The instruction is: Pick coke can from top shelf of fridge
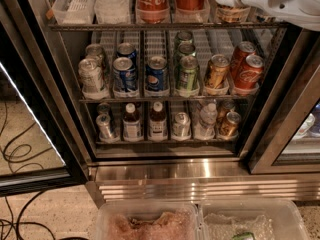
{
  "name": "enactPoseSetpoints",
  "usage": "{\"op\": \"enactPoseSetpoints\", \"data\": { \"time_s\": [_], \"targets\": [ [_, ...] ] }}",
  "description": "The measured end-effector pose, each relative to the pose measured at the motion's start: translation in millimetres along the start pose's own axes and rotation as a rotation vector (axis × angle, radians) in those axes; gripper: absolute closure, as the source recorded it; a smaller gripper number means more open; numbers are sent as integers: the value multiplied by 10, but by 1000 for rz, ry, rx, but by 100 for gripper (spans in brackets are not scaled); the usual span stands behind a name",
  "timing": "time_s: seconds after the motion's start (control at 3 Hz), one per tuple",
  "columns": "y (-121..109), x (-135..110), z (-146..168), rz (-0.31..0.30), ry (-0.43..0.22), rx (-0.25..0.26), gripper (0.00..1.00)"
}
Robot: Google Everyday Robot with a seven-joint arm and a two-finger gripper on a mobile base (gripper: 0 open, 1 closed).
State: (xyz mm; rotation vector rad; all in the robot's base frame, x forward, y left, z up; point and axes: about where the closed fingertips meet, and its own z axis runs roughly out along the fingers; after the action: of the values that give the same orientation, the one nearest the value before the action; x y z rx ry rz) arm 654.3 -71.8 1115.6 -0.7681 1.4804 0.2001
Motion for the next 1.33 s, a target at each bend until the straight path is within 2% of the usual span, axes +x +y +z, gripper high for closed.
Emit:
{"op": "enactPoseSetpoints", "data": {
  "time_s": [0.67, 1.0, 1.33],
  "targets": [
    [-30, -152, -161, 82, -42, -60, 100],
    [-39, -183, -307, 105, -23, -78, 100],
    [5, -109, -533, 120, 39, -82, 100]
  ]
}}
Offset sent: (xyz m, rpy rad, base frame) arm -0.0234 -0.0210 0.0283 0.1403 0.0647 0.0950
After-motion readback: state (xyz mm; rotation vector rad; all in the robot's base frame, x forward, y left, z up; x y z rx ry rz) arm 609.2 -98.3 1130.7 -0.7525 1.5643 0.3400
